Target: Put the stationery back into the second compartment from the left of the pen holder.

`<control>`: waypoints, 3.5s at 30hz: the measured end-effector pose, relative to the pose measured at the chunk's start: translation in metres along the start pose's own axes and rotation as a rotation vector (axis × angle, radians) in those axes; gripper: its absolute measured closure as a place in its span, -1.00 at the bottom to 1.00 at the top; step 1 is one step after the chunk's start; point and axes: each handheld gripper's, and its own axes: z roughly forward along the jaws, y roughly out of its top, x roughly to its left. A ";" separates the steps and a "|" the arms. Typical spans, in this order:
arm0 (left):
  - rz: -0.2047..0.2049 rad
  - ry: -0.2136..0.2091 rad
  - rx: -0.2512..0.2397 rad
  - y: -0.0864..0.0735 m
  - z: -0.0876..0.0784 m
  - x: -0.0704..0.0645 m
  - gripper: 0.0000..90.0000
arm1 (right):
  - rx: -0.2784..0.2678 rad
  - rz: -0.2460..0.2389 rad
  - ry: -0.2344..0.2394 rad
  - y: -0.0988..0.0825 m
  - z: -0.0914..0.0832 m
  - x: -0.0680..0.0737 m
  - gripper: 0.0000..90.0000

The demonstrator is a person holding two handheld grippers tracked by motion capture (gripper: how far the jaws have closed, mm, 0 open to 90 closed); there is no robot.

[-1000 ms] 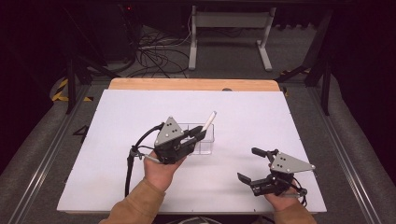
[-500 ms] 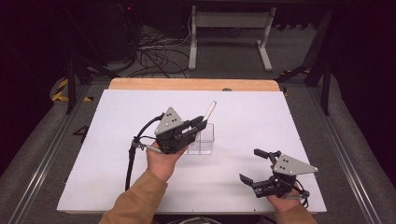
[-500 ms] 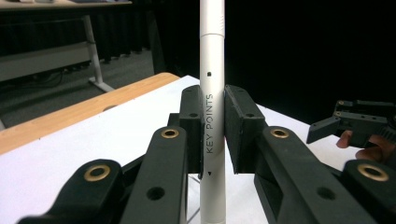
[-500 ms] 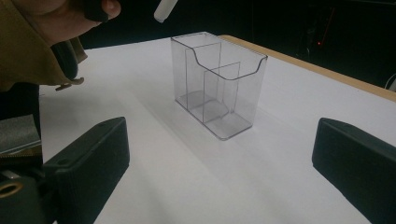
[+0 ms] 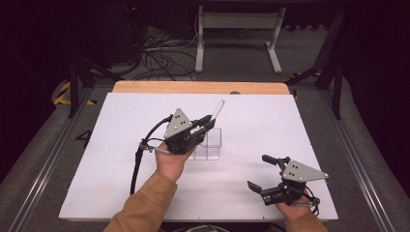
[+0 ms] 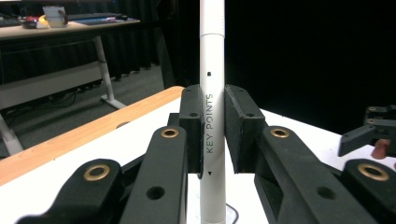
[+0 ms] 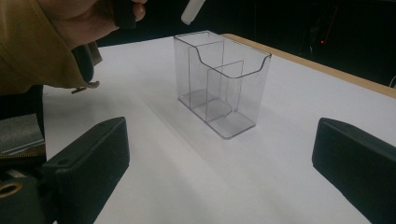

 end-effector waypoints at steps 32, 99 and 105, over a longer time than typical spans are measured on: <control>-0.061 -0.017 0.021 -0.042 0.018 0.032 0.74 | -0.001 -0.005 0.018 0.000 0.000 0.001 -0.90; 0.023 -0.081 0.151 -0.005 -0.062 0.006 -0.80 | -0.009 -0.011 0.023 0.003 0.001 0.001 -0.90; 0.040 -0.091 0.137 -0.008 -0.080 0.006 -0.84 | -0.014 -0.013 0.021 0.003 0.001 0.000 -0.90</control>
